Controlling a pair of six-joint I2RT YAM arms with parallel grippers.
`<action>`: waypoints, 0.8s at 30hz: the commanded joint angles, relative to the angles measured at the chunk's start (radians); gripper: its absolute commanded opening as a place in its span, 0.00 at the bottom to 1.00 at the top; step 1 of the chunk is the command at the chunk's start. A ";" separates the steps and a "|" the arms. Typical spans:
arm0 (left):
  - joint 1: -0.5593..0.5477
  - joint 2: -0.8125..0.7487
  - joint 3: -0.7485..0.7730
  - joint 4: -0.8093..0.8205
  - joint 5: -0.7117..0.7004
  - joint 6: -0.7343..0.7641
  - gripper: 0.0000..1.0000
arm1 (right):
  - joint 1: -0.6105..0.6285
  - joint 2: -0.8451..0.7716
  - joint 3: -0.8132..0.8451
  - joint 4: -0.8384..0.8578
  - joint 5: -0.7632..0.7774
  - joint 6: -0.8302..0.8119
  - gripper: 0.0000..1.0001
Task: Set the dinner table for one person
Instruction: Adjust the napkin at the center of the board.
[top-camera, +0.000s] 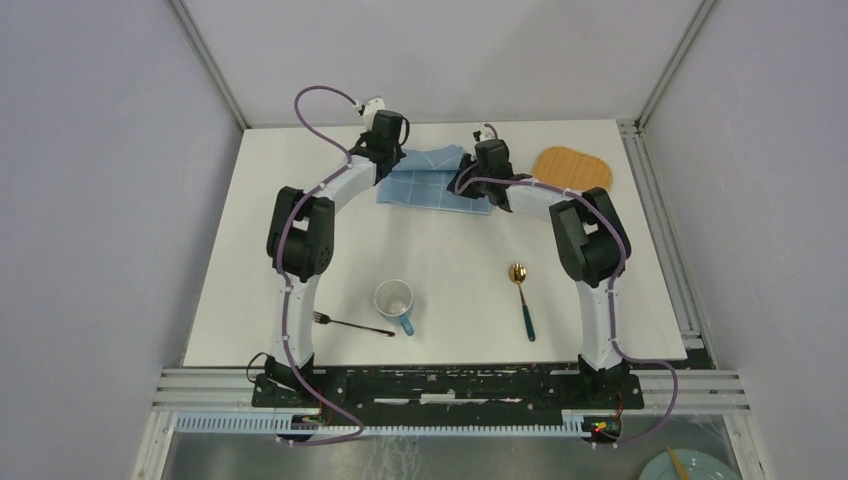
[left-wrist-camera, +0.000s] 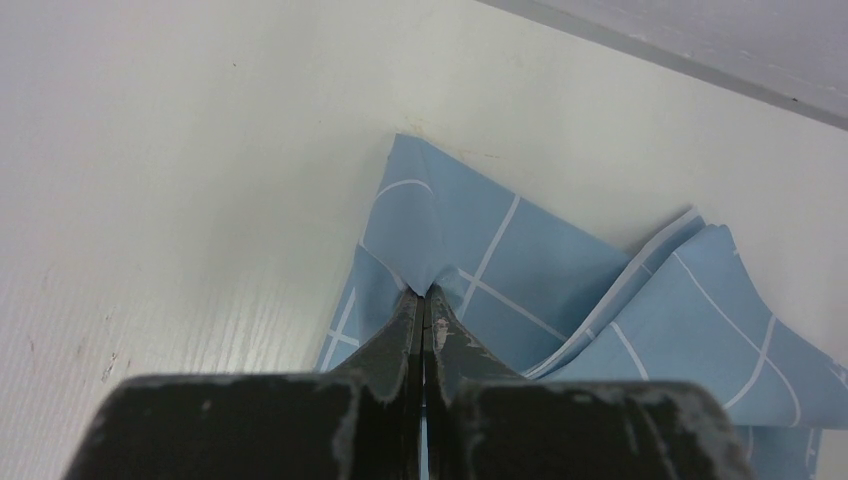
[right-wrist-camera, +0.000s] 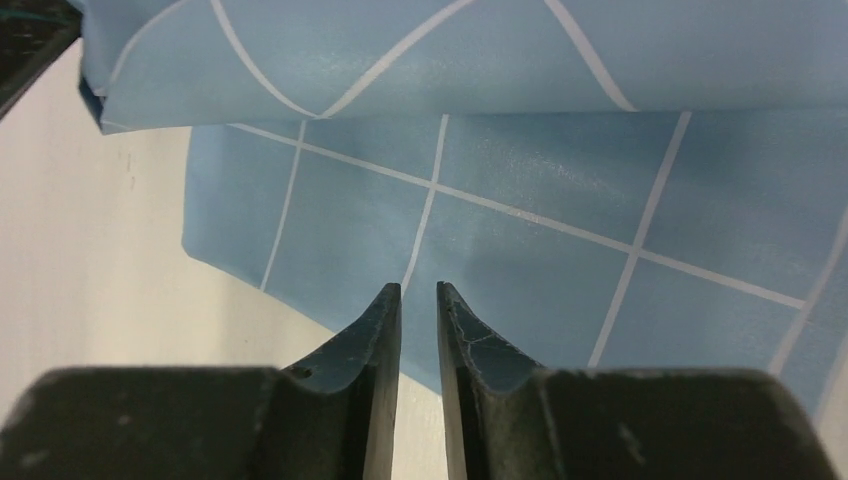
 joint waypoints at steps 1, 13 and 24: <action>0.003 -0.011 0.052 0.047 -0.035 0.015 0.02 | 0.006 0.042 0.098 -0.006 -0.005 0.004 0.21; 0.004 -0.019 0.050 0.040 -0.035 0.008 0.02 | 0.008 0.141 0.234 -0.233 -0.053 0.005 0.20; 0.004 -0.028 0.037 0.038 -0.033 0.000 0.02 | 0.015 0.173 0.246 -0.395 -0.121 -0.001 0.01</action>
